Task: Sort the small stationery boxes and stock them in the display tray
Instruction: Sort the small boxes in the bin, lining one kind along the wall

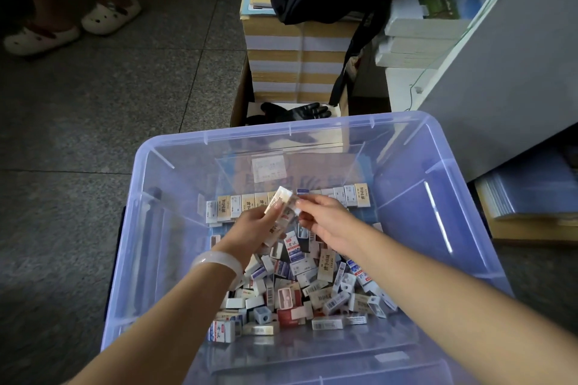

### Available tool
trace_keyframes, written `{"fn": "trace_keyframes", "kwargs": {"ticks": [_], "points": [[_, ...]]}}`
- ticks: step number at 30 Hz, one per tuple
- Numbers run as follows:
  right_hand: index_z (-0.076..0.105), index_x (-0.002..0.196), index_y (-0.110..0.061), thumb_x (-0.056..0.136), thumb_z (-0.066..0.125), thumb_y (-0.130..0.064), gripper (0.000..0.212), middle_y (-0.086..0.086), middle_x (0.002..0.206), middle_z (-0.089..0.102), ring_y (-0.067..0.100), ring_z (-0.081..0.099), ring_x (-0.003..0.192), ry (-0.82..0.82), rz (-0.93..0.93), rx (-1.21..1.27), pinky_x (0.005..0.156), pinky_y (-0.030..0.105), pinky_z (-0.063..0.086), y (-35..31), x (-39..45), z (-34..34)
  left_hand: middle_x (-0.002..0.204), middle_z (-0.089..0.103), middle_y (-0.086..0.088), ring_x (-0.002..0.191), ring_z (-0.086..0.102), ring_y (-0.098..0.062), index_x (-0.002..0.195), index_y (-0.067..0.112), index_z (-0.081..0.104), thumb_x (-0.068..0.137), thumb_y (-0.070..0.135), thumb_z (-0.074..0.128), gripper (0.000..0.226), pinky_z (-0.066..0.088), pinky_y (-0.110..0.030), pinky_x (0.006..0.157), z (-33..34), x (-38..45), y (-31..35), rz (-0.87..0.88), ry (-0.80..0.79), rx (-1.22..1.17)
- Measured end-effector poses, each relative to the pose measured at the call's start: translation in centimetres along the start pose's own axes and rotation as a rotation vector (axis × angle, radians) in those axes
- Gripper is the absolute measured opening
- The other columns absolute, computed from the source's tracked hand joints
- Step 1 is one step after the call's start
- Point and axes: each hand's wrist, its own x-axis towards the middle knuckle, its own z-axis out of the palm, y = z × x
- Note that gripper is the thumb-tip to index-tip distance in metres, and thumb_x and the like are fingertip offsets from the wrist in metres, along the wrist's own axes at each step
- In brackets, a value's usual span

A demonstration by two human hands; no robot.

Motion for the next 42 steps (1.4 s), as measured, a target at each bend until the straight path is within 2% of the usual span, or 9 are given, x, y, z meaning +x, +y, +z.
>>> {"fn": "trace_keyframes", "kwargs": {"ticks": [4, 8, 15, 20, 24, 27, 32, 38, 42], "points": [[0.061, 0.095, -0.001, 0.09, 0.056, -0.004, 0.008, 0.007, 0.082, 0.059, 0.009, 0.05, 0.064, 0.223, 0.046, 0.173, 0.06, 0.023, 0.049, -0.7, 0.3, -2.0, 0.083, 0.065, -0.006, 0.072, 0.058, -0.018, 0.104, 0.007, 0.062, 0.096, 0.033, 0.051, 0.03, 0.047, -0.025, 0.06, 0.0, 0.8, 1.0, 0.036, 0.062, 0.007], [0.063, 0.109, -0.001, 0.094, 0.053, -0.009, 0.02, 0.003, 0.069, 0.056, 0.01, 0.049, 0.056, 0.465, 0.038, -0.116, 0.057, 0.021, 0.044, -0.2, 1.7, -4.3, 0.083, 0.06, -0.006, 0.067, 0.055, -0.014, 0.108, 0.009, 0.057, 0.098, 0.034, 0.047, 0.029, 0.044, -0.021, 0.054, -0.1, 1.8, 1.2, -0.005, 0.148, 0.019], [0.063, 0.114, -0.001, 0.096, 0.047, -0.01, 0.025, 0.005, 0.074, 0.058, 0.018, 0.054, 0.067, 0.454, -0.025, -0.388, 0.08, 0.036, 0.052, 0.5, 3.9, -4.0, 0.077, 0.057, -0.004, 0.06, 0.051, -0.013, 0.107, 0.007, 0.056, 0.099, 0.03, 0.046, 0.026, 0.042, -0.018, 0.045, 1.3, 2.6, 0.3, -0.106, 0.043, 0.171], [0.061, 0.12, -0.002, 0.095, 0.048, -0.005, 0.028, 0.011, 0.087, 0.063, 0.02, 0.057, 0.072, 0.46, -0.095, -0.434, 0.079, 0.032, 0.051, 1.2, 4.4, -3.6, 0.073, 0.054, -0.001, 0.054, 0.044, -0.009, 0.087, 0.017, 0.054, 0.099, 0.03, 0.047, 0.019, 0.038, -0.013, 0.043, 1.7, 3.3, 0.0, 0.04, -0.111, 0.506], [0.06, 0.125, -0.011, 0.095, 0.05, -0.011, 0.031, 0.009, 0.117, 0.066, 0.024, 0.064, 0.1, 0.442, -0.177, -0.654, 0.093, 0.038, 0.05, 1.1, 4.4, -4.1, 0.111, 0.063, -0.006, 0.075, 0.059, -0.012, 0.096, 0.014, 0.057, 0.098, 0.035, 0.045, 0.024, 0.046, -0.011, 0.06, 3.0, 3.4, -0.2, 0.374, -0.158, 0.934], [0.062, 0.121, -0.011, 0.095, 0.049, -0.009, 0.029, 0.007, 0.111, 0.067, 0.025, 0.066, 0.094, 0.427, -0.19, -0.642, 0.087, 0.036, 0.053, 1.0, 4.3, -4.4, 0.154, 0.026, 0.006, 0.105, 0.063, -0.02, 0.101, 0.012, 0.058, 0.099, 0.038, 0.042, 0.03, 0.053, -0.031, 0.08, 3.6, 3.9, -0.4, 0.453, -0.236, 1.183], [0.062, 0.119, -0.008, 0.095, 0.049, -0.008, 0.028, 0.009, 0.115, 0.065, 0.026, 0.063, 0.101, 0.451, -0.259, -0.606, 0.09, 0.034, 0.05, 1.3, 4.3, -3.3, 0.155, 0.024, 0.013, 0.101, 0.062, -0.025, 0.109, 0.012, 0.059, 0.099, 0.034, 0.043, 0.029, 0.049, -0.033, 0.076, 4.3, 4.4, -1.0, 0.428, -0.31, 1.297], [0.059, 0.123, -0.011, 0.096, 0.044, -0.006, 0.03, 0.006, 0.122, 0.06, 0.02, 0.064, 0.09, 0.317, -0.259, -0.633, 0.073, 0.022, 0.05, 0.6, 4.2, -3.5, 0.153, 0.032, 0.01, 0.099, 0.062, -0.027, 0.114, 0.015, 0.056, 0.1, 0.034, 0.042, 0.027, 0.048, -0.035, 0.073, 4.6, 4.9, -1.0, 0.444, -0.31, 1.41], [0.063, 0.112, -0.007, 0.094, 0.048, -0.006, 0.023, 0.01, 0.112, 0.065, 0.027, 0.063, 0.098, 0.486, -0.312, -0.739, 0.084, 0.036, 0.051, 0.5, 3.7, -5.1, 0.158, 0.011, 0.016, 0.103, 0.062, -0.024, 0.118, 0.015, 0.054, 0.101, 0.03, 0.039, 0.027, 0.053, -0.036, 0.079, 4.6, 5.4, 0.0, 0.426, -0.355, 1.451]]}}
